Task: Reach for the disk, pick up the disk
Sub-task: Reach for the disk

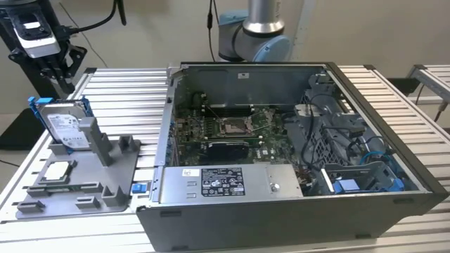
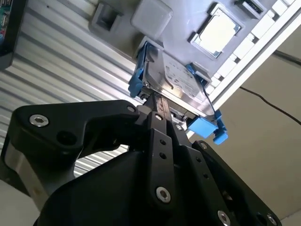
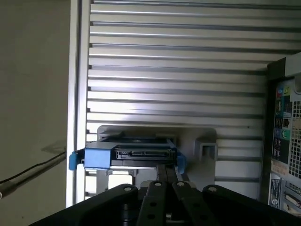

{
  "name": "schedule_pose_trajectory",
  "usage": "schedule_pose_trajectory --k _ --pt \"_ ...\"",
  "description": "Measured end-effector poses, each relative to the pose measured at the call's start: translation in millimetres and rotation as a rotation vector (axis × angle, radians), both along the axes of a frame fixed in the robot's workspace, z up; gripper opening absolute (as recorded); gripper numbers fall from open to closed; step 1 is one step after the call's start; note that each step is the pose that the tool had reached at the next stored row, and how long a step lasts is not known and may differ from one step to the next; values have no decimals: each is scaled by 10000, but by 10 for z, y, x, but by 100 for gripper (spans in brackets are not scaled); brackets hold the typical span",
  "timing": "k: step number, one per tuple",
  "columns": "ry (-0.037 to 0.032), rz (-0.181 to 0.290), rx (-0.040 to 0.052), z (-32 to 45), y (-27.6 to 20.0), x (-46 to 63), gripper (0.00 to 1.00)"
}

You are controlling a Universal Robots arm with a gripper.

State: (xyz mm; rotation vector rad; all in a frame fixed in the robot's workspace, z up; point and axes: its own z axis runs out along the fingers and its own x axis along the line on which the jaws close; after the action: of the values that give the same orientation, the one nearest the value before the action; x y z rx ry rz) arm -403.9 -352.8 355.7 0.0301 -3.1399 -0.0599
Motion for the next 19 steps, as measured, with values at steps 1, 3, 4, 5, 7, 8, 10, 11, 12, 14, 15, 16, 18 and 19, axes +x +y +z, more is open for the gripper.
schedule_pose_trajectory --k 1,3,4,5,7,8,10,11,12,14,15,16,18,19 --pt "-1 0 0 -1 12 -28 0" --pt "-1 -1 0 -2 35 -82 0" --pt "-1 -1 1 -3 46 -106 0" --pt "-1 -1 1 -3 56 -126 0" --pt "-2 -1 1 -4 74 -161 0" --pt "-2 -1 1 -4 83 -178 0" --pt "-2 0 1 -5 101 -211 0" --pt "-1 0 0 -5 110 -227 0" --pt "-2 -1 1 -6 119 -244 0" --pt "-1 -1 1 -8 137 -276 0" --pt "-1 -1 0 -8 145 -290 0" --pt "-1 -1 0 -9 151 -304 0" --pt "-1 -1 0 -9 158 -326 0" --pt "-1 -1 0 -9 160 -335 0"
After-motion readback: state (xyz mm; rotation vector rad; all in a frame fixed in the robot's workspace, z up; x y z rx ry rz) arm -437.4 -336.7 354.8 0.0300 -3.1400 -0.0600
